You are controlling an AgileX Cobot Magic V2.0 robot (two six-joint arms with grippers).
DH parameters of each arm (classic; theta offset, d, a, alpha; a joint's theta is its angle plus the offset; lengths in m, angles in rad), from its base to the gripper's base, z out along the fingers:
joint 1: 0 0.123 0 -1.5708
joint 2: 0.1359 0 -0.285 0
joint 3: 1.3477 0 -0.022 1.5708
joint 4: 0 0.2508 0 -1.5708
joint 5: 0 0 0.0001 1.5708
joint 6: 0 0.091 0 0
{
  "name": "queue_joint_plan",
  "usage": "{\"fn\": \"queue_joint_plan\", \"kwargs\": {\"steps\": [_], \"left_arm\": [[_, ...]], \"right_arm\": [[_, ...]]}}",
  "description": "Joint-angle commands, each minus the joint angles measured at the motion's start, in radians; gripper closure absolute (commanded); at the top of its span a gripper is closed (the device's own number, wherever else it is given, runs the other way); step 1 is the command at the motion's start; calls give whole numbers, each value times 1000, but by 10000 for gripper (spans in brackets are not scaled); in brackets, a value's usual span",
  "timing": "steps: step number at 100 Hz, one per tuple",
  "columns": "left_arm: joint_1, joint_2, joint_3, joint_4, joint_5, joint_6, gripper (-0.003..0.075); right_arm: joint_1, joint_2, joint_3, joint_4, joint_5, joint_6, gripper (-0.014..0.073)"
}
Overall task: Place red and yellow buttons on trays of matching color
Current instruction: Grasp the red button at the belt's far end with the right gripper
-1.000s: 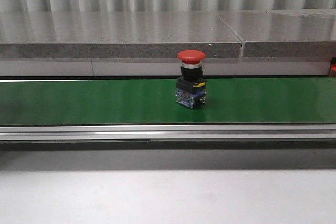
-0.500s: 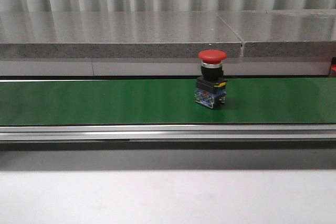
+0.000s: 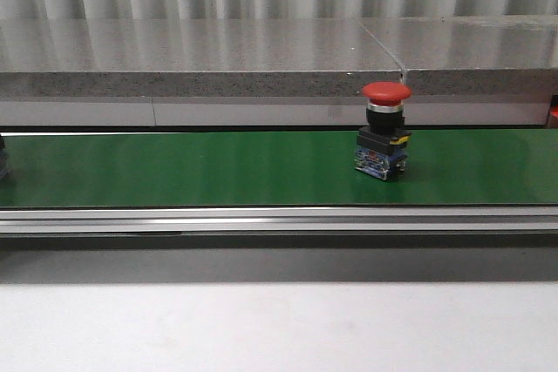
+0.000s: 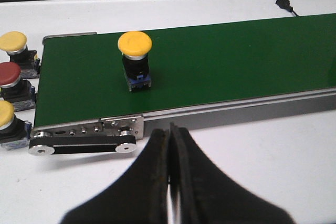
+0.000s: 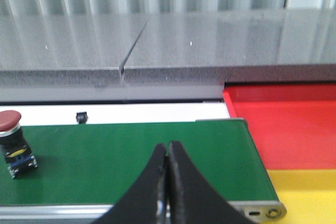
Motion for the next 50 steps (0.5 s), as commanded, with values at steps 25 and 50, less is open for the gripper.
{"fn": "queue_joint_plan", "kwargs": {"steps": [25,50], "left_arm": [[-10,-56,-24,-10,4,2,741],[-10,-56,-24,-10,4,2,741]], "right_arm": [[-3,382,-334,-11,71,-8,660],[-3,636,-536,-9,152,-8,658]]}}
